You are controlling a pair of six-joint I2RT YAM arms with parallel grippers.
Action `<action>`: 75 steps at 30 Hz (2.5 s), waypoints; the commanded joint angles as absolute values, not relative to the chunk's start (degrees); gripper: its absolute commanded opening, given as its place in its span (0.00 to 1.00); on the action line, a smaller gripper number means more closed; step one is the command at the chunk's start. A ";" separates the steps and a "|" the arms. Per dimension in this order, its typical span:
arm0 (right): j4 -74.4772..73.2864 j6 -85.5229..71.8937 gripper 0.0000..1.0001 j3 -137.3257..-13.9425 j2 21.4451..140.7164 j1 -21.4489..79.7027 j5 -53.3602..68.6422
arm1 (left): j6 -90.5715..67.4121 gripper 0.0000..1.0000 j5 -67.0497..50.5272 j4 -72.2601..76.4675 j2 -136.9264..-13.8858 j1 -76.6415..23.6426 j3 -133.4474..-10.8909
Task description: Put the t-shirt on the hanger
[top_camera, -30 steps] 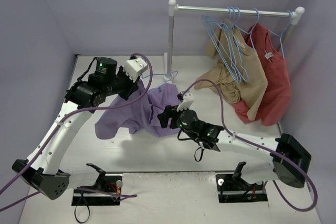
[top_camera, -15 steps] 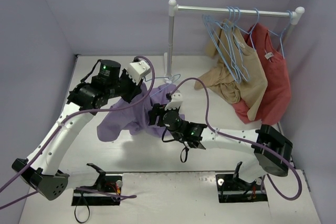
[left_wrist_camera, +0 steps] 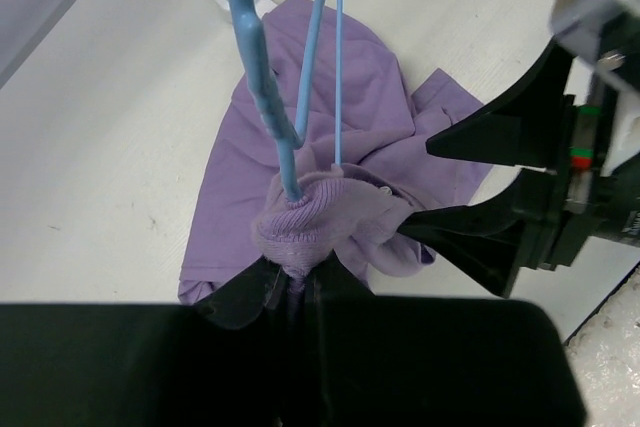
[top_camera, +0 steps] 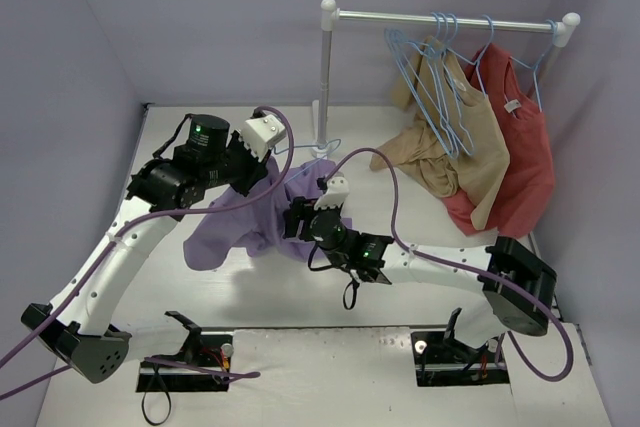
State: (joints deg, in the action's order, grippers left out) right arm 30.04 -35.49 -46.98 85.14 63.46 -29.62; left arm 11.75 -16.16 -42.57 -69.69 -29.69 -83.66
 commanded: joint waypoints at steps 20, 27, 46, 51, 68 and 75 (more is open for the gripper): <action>36.91 -33.31 0.58 -51.84 88.58 58.00 -19.62 | 11.95 0.00 -16.79 -38.14 -68.47 -30.32 -85.35; 37.00 -32.99 0.59 -50.16 86.56 58.04 -20.71 | 12.04 0.00 -16.14 -38.06 -68.76 -30.41 -85.11; 37.27 -32.23 0.60 -51.21 86.27 59.33 -20.36 | 11.51 0.00 -14.74 -38.12 -69.99 -31.29 -85.25; 37.27 -32.44 0.60 -49.39 86.94 59.10 -22.48 | 11.43 0.00 -14.58 -38.10 -68.94 -31.24 -85.40; 32.90 -35.16 0.54 -43.18 86.95 58.45 -23.81 | 10.37 0.00 -11.79 -38.06 -67.68 -31.29 -87.20; 29.54 -34.90 0.44 -40.26 82.81 55.29 -24.52 | 10.72 0.00 -11.25 -38.06 -66.72 -31.20 -86.31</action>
State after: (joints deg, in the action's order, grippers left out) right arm 30.11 -34.50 -41.45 88.23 57.43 -21.60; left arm 11.25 -12.10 -42.54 -69.73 -31.07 -83.81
